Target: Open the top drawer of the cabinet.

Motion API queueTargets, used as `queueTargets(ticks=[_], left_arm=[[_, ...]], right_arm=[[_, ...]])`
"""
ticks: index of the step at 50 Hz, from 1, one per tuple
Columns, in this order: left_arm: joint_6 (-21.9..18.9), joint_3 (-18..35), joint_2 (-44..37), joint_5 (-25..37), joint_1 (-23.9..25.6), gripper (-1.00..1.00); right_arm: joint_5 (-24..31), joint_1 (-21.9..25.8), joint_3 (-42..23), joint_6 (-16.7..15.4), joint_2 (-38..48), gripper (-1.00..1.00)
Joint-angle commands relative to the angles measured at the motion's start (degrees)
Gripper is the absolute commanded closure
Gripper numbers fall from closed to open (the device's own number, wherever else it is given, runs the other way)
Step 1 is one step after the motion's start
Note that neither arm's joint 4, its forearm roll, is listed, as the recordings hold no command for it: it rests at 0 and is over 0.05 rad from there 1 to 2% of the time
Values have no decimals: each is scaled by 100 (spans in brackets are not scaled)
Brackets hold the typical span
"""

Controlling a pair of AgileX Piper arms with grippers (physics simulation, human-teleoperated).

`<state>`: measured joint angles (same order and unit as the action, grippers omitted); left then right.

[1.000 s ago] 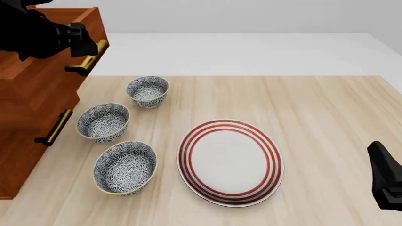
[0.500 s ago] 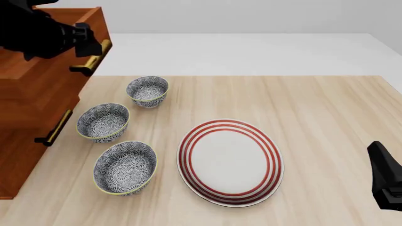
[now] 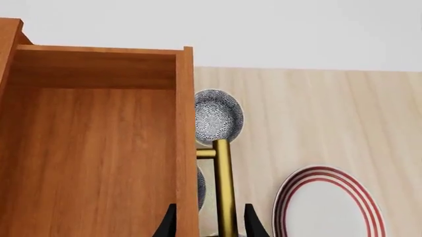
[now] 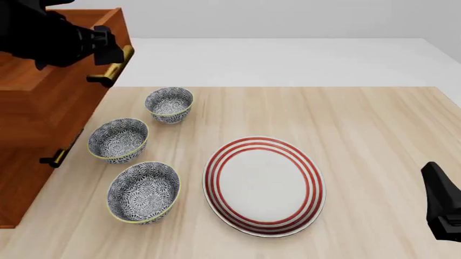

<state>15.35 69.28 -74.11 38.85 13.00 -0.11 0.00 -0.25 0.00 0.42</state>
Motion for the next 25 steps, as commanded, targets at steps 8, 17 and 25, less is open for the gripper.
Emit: queueTargets(ticks=[8,17,25], left_arm=[[-254,-513,-513,-178,321,-100],[-191,-575,-517,-218,412,-100],[-128,-608,-538,-266,494,-100]], right_arm=[[0,0,0,-1,0,-100],[0,-2,0,1,0,-100],[0,1,0,-1,0,-100]])
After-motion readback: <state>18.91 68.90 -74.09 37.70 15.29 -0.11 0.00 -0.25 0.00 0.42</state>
